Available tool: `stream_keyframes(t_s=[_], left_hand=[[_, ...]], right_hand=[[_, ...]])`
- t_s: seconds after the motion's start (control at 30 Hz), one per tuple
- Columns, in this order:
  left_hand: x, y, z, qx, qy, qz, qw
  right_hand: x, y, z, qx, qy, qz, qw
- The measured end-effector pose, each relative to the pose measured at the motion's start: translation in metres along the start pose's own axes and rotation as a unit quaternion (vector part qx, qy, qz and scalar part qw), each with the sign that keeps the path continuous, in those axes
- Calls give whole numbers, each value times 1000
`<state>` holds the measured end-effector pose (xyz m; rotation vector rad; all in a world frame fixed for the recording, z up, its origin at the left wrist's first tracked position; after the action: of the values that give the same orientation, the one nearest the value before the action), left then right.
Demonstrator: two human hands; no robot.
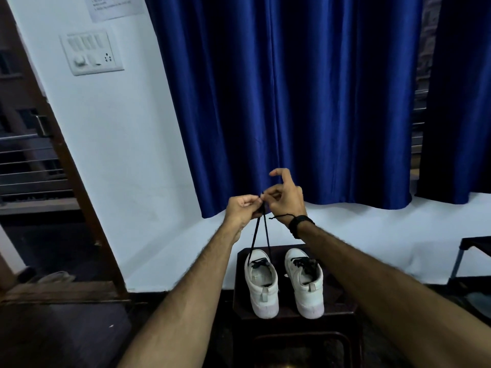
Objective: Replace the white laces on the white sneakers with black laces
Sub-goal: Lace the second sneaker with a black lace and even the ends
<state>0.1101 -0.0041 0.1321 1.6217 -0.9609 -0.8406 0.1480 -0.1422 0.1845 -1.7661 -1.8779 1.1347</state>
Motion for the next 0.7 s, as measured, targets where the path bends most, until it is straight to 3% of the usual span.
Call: stream_keyframes(t_s=[0.17, 0.37, 0.53, 0.7], left_hand=[[-7, -10, -5, -24, 12, 5, 1000], [-15, -16, -10, -52, 37, 59, 996], [-28, -21, -17, -57, 74, 82, 992], [-21, -22, -19, -48, 55, 112, 991]], right_hand=[[11, 24, 0, 70, -30, -77, 994], [75, 71, 35, 147, -211, -94, 962], [97, 94, 51, 181, -241, -92, 949], [111, 100, 60, 189, -272, -159, 930]])
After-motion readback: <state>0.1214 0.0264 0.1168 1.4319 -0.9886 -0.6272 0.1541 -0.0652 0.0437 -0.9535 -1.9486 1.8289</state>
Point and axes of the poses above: each hand's wrist, its own z-axis away from the middle knuckle, its own x-axis out of the palm, y = z × x, the point moved 10 cm from there along -z, towards the middle knuckle, and after that the axes turned 1 degree about -y, right-handed, at the moved point
